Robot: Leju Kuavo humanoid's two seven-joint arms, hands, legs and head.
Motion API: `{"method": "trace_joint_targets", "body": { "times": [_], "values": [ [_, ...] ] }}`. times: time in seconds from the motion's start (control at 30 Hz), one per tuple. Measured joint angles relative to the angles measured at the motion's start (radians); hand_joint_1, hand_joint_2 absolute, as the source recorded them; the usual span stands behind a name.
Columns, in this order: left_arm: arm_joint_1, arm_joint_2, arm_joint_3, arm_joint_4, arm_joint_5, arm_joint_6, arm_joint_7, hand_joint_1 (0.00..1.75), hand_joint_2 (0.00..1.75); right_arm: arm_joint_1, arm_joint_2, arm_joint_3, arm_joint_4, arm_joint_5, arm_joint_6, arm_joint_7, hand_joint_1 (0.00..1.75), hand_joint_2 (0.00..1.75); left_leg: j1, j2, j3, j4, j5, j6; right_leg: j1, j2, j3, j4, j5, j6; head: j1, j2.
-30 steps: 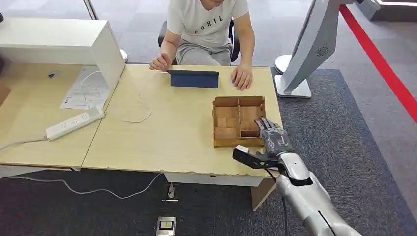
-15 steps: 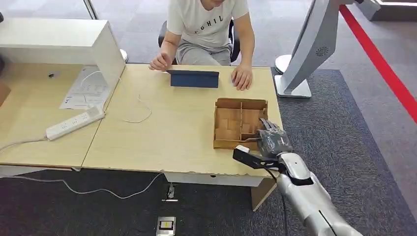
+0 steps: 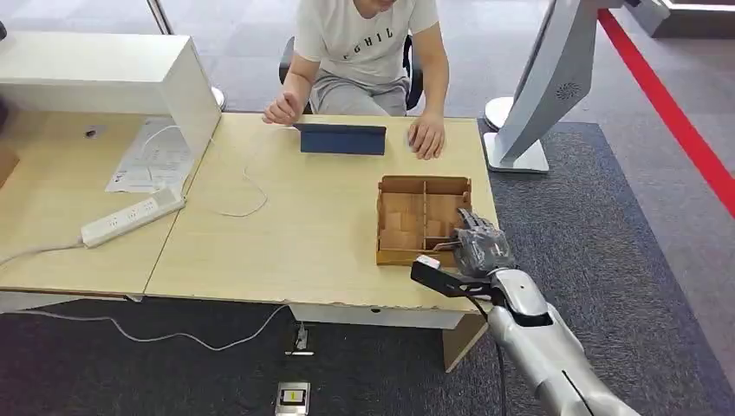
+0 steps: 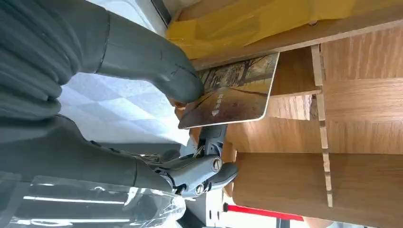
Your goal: Pass the card to the sensor for recognition and then transmit it.
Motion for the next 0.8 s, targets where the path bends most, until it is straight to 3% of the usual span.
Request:
{"method": "trace_joint_targets", "body": {
  "times": [0.5,0.8],
  "values": [
    [0.000,0.000,-0.001,0.000,-0.010,-0.004,-0.011,0.00,0.00,0.014,0.007,0.002,0.001,-0.004,-0.028,-0.003,1.75,1.75,0.000,0.000,0.000,0.000,0.000,0.000,0.000,0.000,0.001,0.000,0.000,0.000,0.000,0.000],
    [0.000,0.000,-0.001,0.000,0.010,-0.003,0.023,0.00,0.00,0.008,0.022,0.003,0.005,-0.003,-0.029,-0.013,1.75,1.75,0.000,0.000,0.000,0.000,0.000,0.000,0.000,0.000,0.001,0.000,0.000,0.000,0.000,0.000]
  ]
}}
